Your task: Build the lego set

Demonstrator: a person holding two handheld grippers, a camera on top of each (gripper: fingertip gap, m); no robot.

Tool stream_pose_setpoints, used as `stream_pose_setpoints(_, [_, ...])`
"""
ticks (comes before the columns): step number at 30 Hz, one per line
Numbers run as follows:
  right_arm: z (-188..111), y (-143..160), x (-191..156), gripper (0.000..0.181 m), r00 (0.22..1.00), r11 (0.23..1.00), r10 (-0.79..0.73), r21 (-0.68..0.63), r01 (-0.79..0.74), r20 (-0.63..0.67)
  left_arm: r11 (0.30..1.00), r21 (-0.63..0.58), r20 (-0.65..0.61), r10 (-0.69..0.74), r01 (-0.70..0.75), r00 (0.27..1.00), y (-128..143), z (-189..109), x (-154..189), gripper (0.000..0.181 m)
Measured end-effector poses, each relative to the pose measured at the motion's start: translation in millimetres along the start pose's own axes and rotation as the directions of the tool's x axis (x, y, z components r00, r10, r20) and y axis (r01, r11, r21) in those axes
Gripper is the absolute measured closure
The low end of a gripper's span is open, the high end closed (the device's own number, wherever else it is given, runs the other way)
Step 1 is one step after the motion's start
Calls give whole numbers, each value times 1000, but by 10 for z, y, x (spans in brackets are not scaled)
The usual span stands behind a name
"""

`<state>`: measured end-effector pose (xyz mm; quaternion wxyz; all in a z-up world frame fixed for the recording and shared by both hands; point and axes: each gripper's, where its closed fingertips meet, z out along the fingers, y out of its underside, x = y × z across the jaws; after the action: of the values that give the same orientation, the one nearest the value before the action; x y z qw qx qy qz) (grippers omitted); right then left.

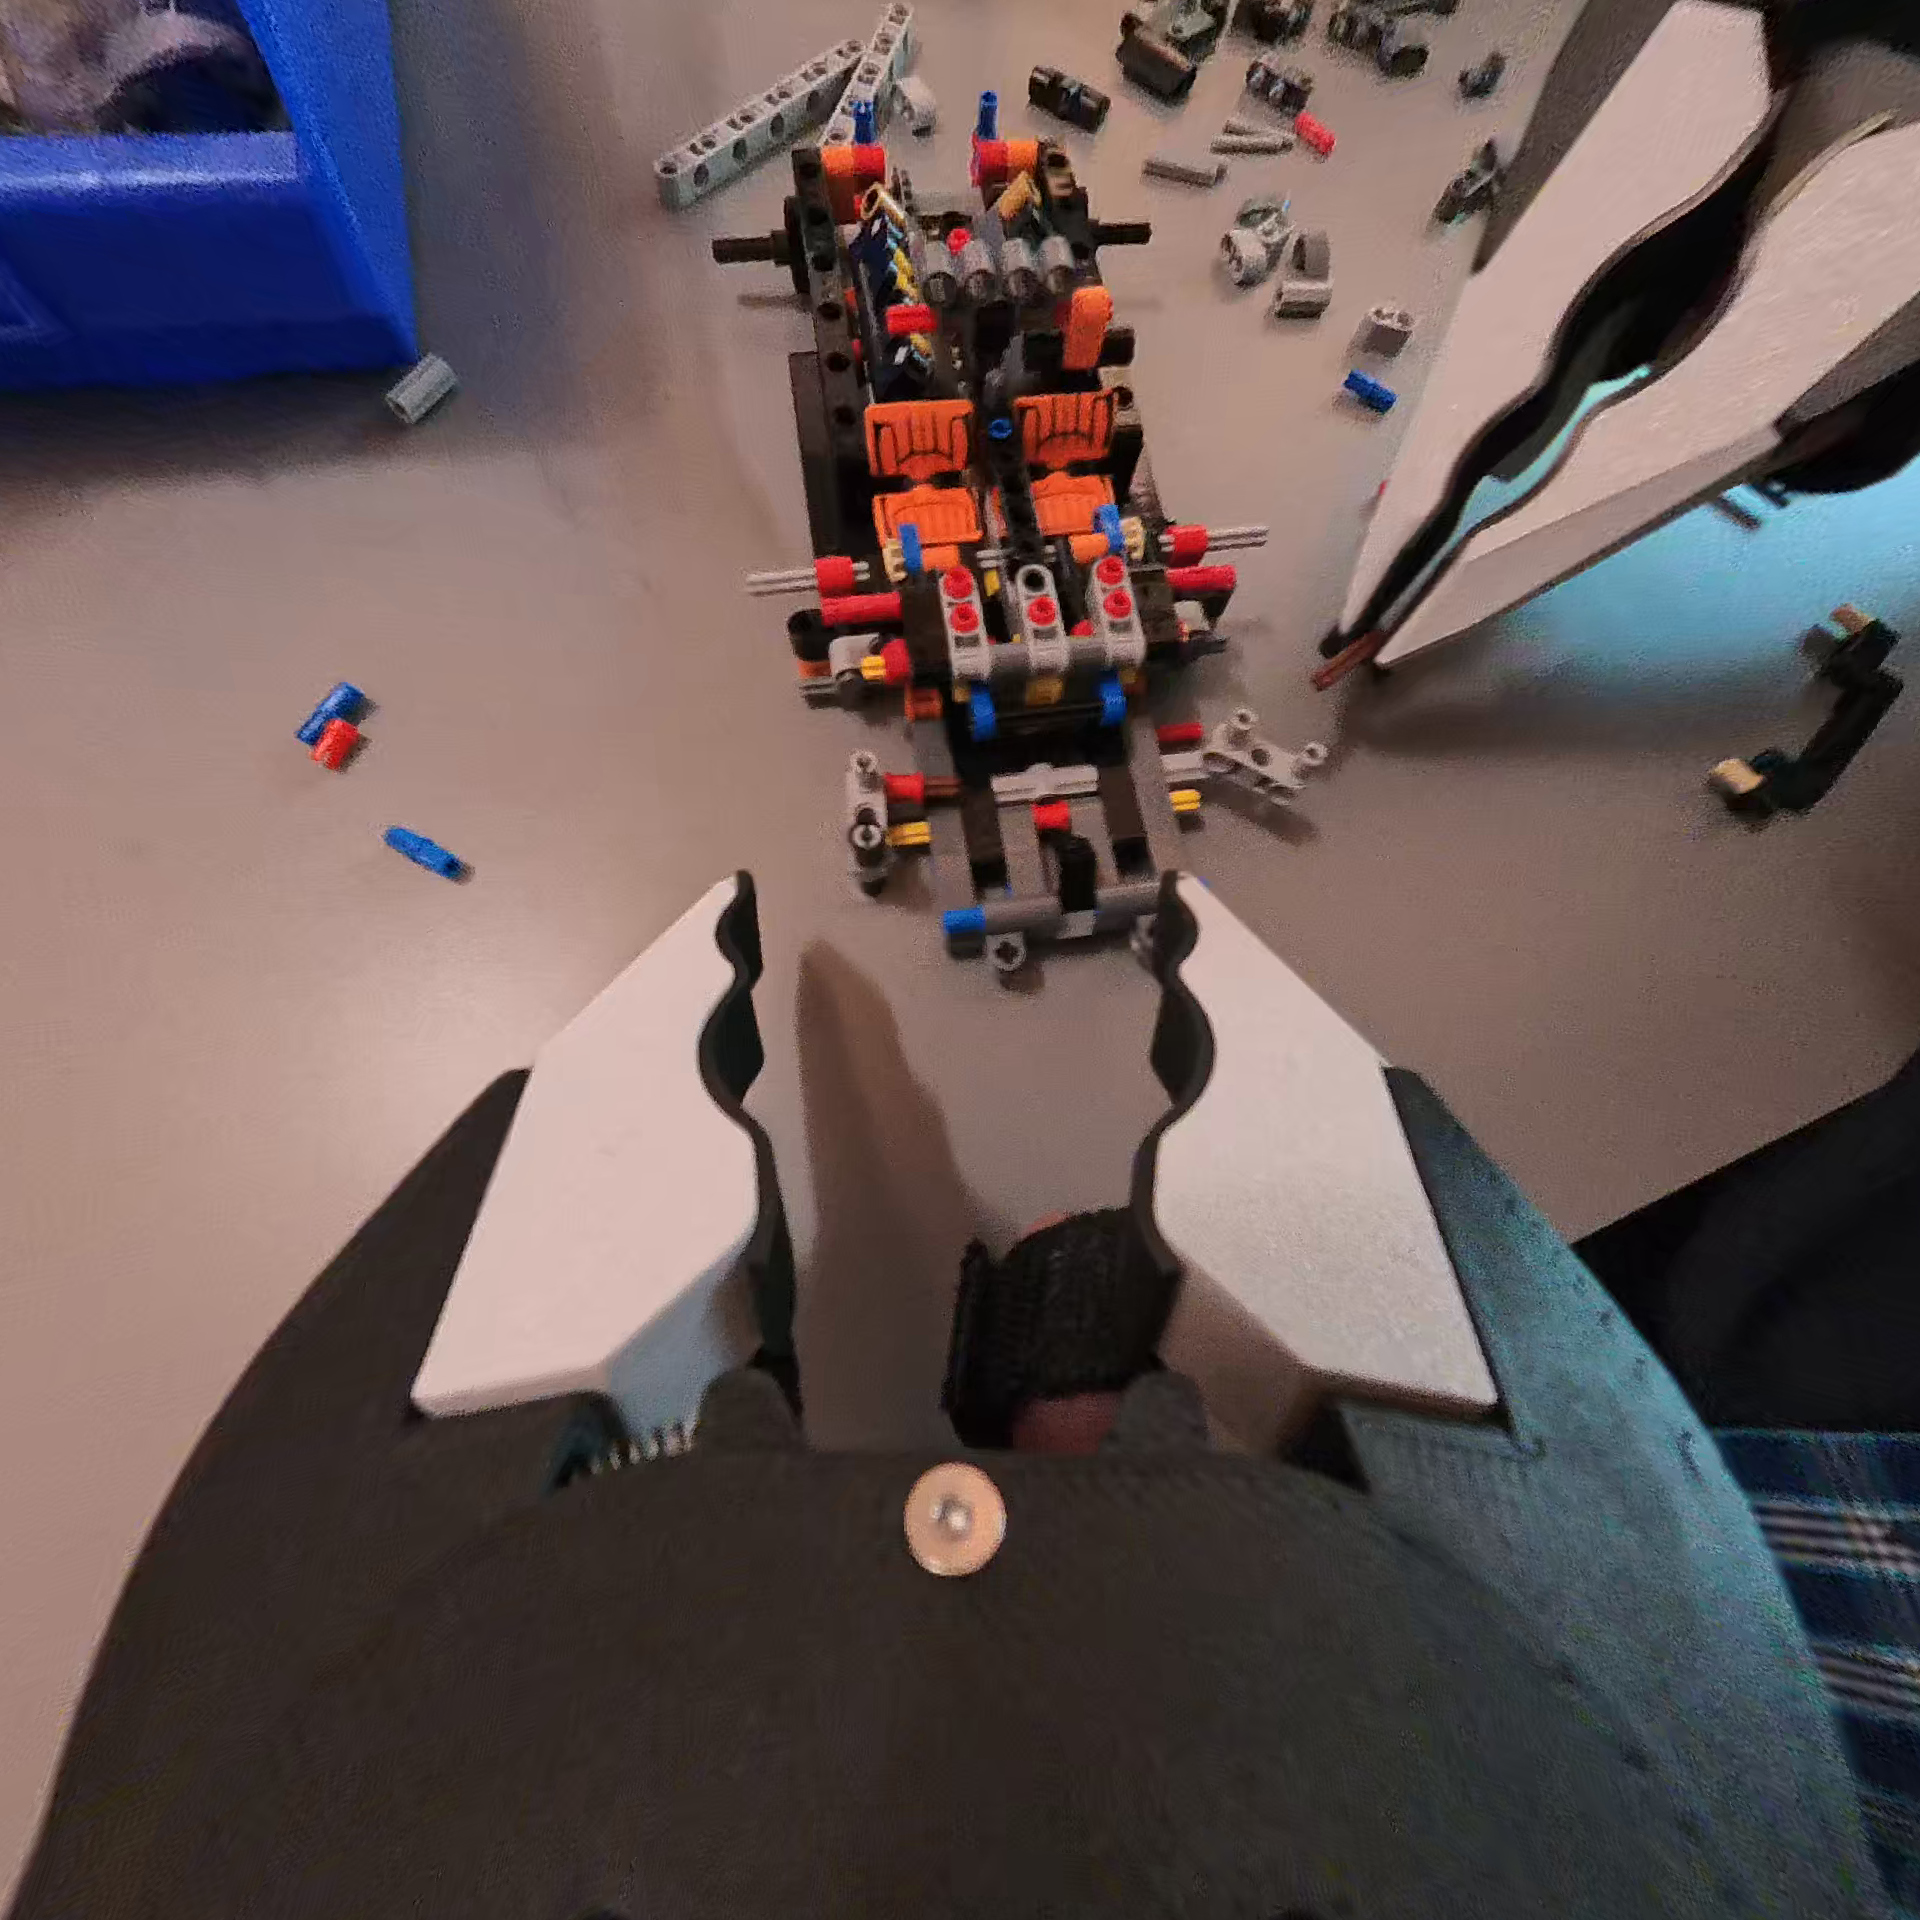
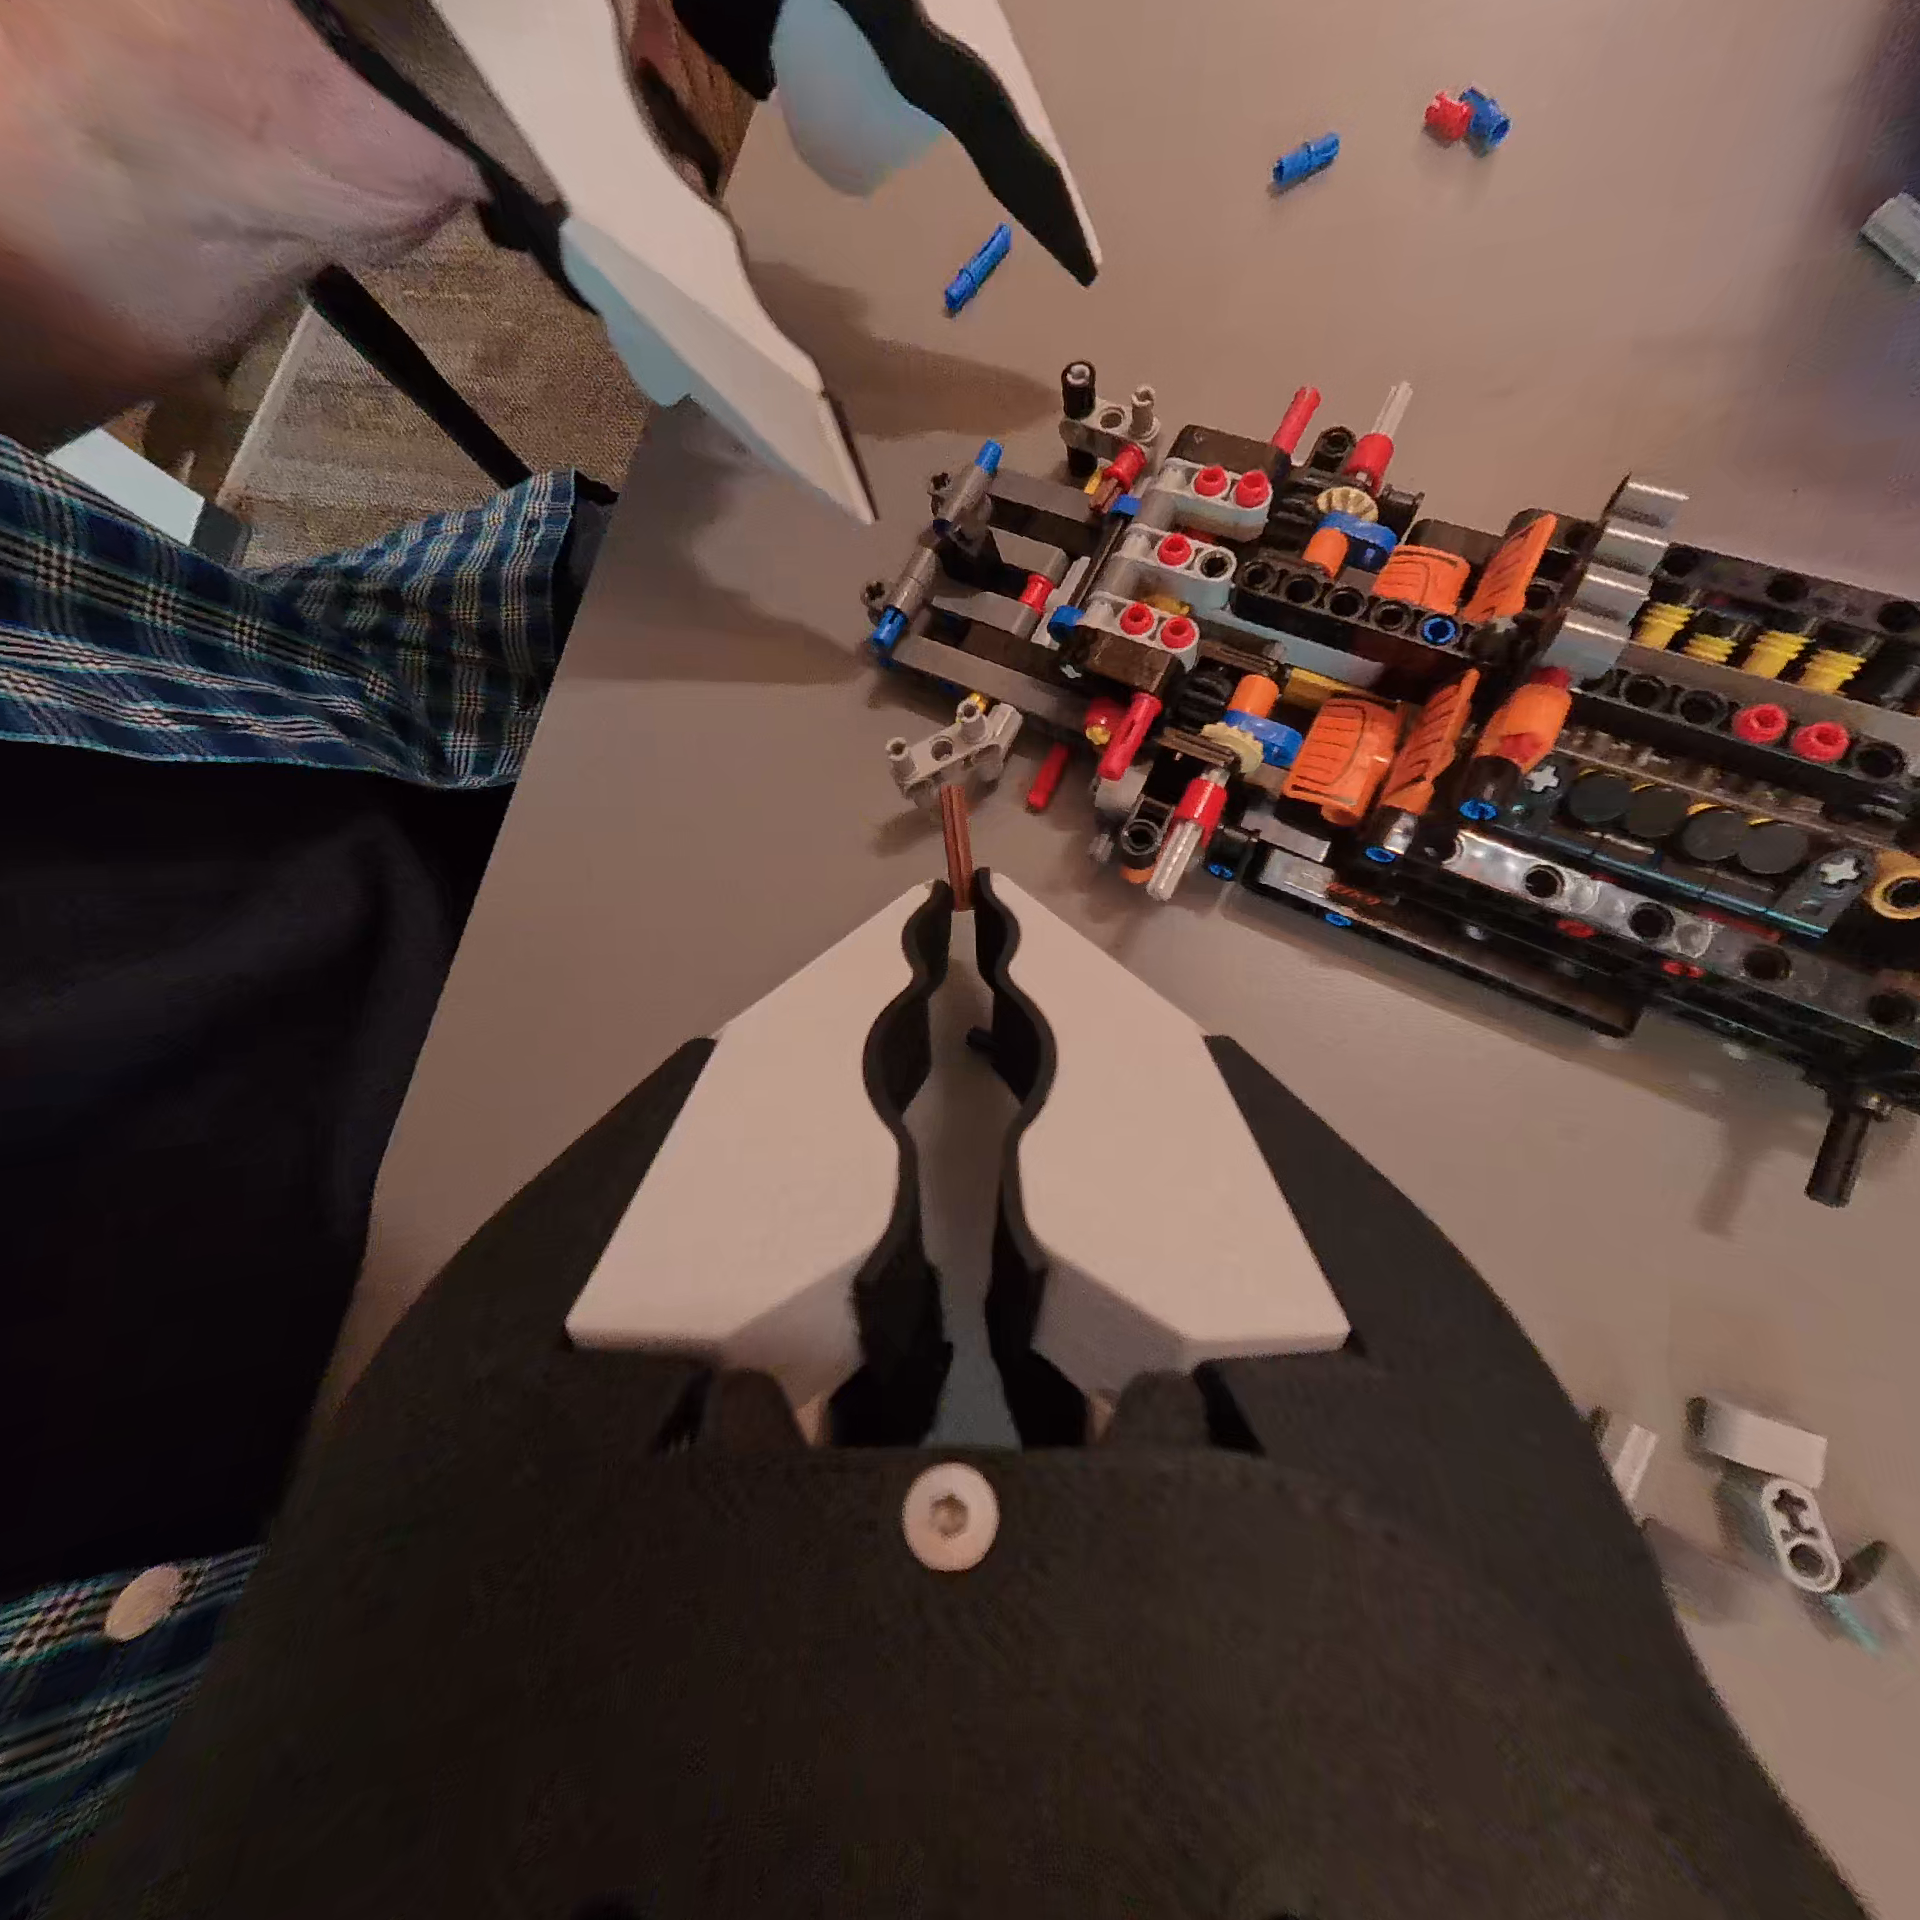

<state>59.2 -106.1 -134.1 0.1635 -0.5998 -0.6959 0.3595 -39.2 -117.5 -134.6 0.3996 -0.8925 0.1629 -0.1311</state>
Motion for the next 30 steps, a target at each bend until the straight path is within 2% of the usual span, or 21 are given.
stream_pose_setpoints(8, [-8, -8, 2, 180, 1000, 999, 30, 20, -29, -1, 991, -87, -145, 91, -104, 985, 32, 91, -115, 114])
stream_pose_setpoints(13, [7, -19, 16, 180, 999, 999, 35, 28, -35, 6, 988, -87, -236, 104, -128, 966, 43, 159, -86, 122])
stream_pose_setpoints(22, [15, -18, 26, 180, 999, 999, 31, 34, -31, 22, 980, -88, -274, 146, -176, 950, 39, 201, -128, 136])
stream_pose_setpoints(27, [35, -20, 10, 180, 1000, 1000, 4, 21, -5, 28, 979, -79, -273, 161, -188, 949, -11, 124, -126, 133])
stream_pose_setpoints(30, [47, -17, 21, 180, 999, 1000, -24, 4, 24, 27, 984, -31, -279, 159, -174, 947, -100, -7, 8, 130])
